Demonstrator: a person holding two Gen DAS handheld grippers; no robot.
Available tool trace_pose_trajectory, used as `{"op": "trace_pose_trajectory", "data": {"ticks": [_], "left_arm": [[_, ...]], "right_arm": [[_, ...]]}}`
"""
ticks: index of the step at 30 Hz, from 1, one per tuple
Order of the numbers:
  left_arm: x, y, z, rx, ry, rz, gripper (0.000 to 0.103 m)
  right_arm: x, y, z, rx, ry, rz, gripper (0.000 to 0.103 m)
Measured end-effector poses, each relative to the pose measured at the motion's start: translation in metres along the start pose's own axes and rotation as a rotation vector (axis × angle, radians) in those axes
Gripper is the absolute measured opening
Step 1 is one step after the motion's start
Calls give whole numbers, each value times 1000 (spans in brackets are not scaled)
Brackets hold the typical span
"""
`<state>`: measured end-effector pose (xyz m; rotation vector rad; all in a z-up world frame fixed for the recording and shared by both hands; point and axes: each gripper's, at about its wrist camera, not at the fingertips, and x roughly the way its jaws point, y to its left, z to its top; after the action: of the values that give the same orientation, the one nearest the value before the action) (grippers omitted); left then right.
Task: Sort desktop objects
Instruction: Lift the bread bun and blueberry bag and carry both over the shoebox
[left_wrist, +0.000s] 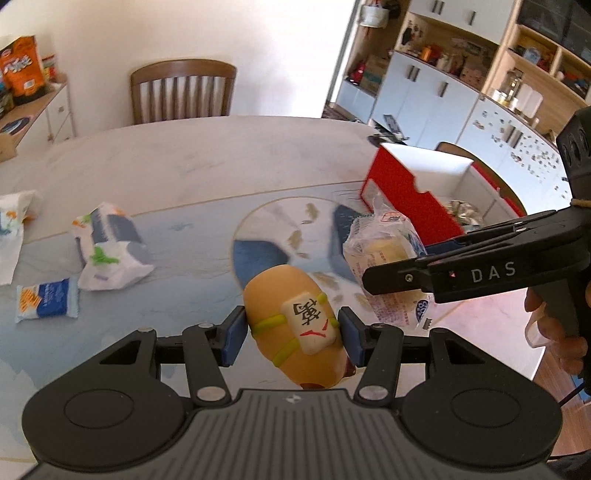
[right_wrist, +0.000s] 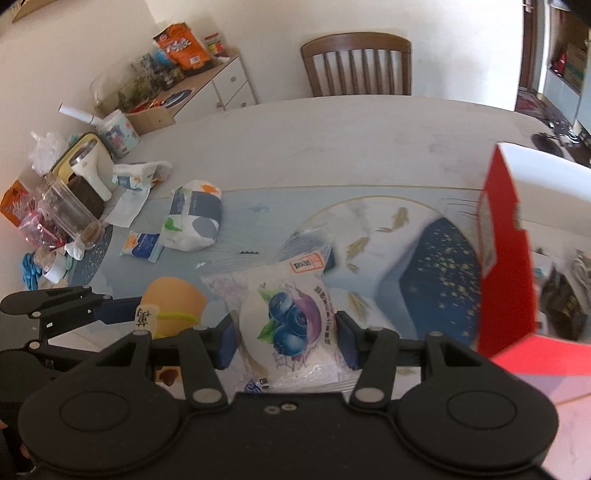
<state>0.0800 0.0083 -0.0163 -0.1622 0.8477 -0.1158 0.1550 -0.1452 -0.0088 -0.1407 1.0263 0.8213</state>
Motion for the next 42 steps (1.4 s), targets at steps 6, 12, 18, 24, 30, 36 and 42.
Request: {"op": "trace_pose_trajectory", "data": {"ticks": [6,12,18,24,30,36,42], "left_arm": [[0,-23,9,38,1,-40,53],[3,-47,18,75,-5,-67,53],[8,-68,29,102,-13,-85,53],[14,-89,39,128,-20,-98,53],[24,-112,48,156,-23,-117,53],[37,-135,59,182,-21,-129,53],[54,-161,74,206,-24,-143,53]], "right_arm": [[-25,-19,-6,30,-18,-17,53],[-45,-37,-10,46,-42,-43,53],[-61,-55,-12,59,-69,-53,53],[-77,-76,-13,66,-89,-75,53],[-92,-102,-15,80,-106,-94,53],[-99,-127,-15,93,-114,-108,53],[-105,-154,-14,102,-115,-117,53]]}}
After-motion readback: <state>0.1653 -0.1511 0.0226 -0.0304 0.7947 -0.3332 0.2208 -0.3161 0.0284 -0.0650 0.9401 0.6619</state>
